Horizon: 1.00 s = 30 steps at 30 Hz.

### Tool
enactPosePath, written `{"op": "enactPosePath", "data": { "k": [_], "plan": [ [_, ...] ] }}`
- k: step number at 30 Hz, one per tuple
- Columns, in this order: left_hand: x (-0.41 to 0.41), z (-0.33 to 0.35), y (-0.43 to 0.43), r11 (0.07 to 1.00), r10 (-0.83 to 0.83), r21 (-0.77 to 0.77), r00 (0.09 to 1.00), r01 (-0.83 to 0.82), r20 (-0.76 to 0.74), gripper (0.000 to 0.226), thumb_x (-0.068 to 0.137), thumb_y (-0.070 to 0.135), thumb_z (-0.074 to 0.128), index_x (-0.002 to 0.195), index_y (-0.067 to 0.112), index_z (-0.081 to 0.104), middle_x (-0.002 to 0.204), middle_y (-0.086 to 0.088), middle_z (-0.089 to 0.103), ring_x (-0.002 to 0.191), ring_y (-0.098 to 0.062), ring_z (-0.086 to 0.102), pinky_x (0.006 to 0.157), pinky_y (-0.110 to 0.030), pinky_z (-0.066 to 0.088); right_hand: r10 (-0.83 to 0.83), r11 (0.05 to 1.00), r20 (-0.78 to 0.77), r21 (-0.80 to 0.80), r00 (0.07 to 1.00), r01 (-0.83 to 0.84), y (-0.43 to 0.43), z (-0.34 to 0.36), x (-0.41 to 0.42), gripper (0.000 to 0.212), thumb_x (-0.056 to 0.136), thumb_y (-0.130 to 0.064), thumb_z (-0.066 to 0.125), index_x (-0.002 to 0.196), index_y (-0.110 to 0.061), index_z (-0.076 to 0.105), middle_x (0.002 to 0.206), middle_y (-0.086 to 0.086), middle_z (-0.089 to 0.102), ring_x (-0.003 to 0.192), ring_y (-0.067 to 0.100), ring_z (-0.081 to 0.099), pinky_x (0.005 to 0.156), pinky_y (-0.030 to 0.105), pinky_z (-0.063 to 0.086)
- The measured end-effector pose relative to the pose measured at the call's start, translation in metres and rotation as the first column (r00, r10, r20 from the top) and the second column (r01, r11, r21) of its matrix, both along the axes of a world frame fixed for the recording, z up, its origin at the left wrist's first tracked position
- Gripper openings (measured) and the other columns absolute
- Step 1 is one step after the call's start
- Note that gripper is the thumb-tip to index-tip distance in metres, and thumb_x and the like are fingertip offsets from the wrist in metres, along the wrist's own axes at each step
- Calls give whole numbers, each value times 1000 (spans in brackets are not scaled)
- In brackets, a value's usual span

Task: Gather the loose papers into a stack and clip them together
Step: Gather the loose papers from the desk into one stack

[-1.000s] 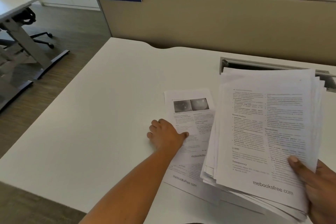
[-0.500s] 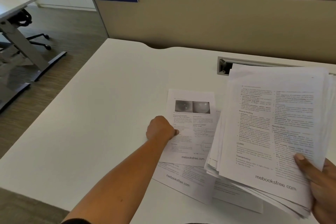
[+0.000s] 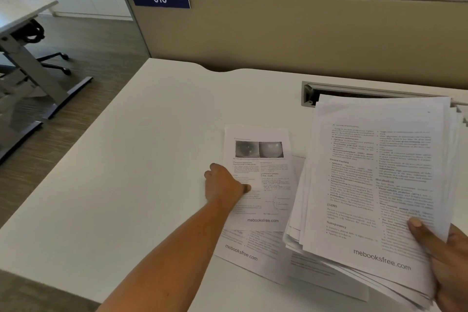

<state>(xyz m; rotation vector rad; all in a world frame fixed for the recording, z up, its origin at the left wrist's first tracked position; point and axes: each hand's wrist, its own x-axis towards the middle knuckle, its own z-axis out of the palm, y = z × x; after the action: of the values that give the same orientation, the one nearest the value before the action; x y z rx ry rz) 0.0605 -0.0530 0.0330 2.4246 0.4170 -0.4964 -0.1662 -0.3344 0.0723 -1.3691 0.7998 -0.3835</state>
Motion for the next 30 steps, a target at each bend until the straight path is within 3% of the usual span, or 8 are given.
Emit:
{"op": "enactPosePath", "data": {
  "k": [5,8,11,15,19,25,28,30],
  "plan": [
    [13,4,19,995,-77,60,996,80,-54,54,67,41,89,102,15,58,103,0,72,95,-25,71,76,-35,57,5,1000,-2,0,1000,-5,3,3,-2,84,50,-58,84,120,-16,67,115,15,73,103,38,70,89,66,47],
    [15,1,32,991,-115,75,993,114,8,17,82,32,73,89,18,67,93,0,75,81,-22,71,75,-35,60,-6,1000,26,7,1000,5,3,9,-5,59,63,-45,77,115,-17,69,115,14,73,102,35,71,88,64,49],
    [17,3,48,993,-111,34,992,110,53,8,88,22,66,86,15,69,89,-1,74,79,-23,68,64,-29,52,-11,1000,39,-13,999,12,2,13,-6,38,69,-36,71,105,-23,73,106,4,77,93,24,74,78,48,58],
    [13,25,57,964,-72,-251,995,88,70,14,96,17,65,82,17,65,80,3,70,70,-17,67,55,-24,46,-21,999,72,32,997,19,4,30,-1,28,65,-37,69,92,-40,77,91,-19,77,78,2,74,64,23,60],
    [-11,33,66,959,-94,-261,992,114,89,10,96,19,65,90,12,71,85,0,74,74,-20,71,60,-27,52,-12,999,124,45,992,7,13,48,7,13,59,-42,68,61,-55,72,64,-36,68,57,-17,64,59,14,55],
    [-53,3,64,989,-143,-31,986,146,80,11,93,23,61,90,14,68,92,-2,72,75,-16,67,66,-32,58,-12,999,93,35,996,8,8,31,0,18,81,-26,64,84,-38,77,99,-9,76,67,-5,72,60,16,58],
    [-64,-6,60,975,-173,158,982,159,81,37,89,39,65,119,18,63,123,-3,58,108,-22,61,81,-35,54,52,999,114,-1,992,-53,9,36,4,31,68,-25,58,68,-51,75,71,-29,73,60,-12,68,55,8,54],
    [-68,-6,57,950,-197,261,977,171,81,62,82,56,68,132,22,54,133,-3,48,123,-23,51,94,-36,47,69,998,123,-22,990,-67,10,34,4,33,77,-21,59,71,-49,76,69,-30,72,62,-11,68,57,10,55]
  ]
}}
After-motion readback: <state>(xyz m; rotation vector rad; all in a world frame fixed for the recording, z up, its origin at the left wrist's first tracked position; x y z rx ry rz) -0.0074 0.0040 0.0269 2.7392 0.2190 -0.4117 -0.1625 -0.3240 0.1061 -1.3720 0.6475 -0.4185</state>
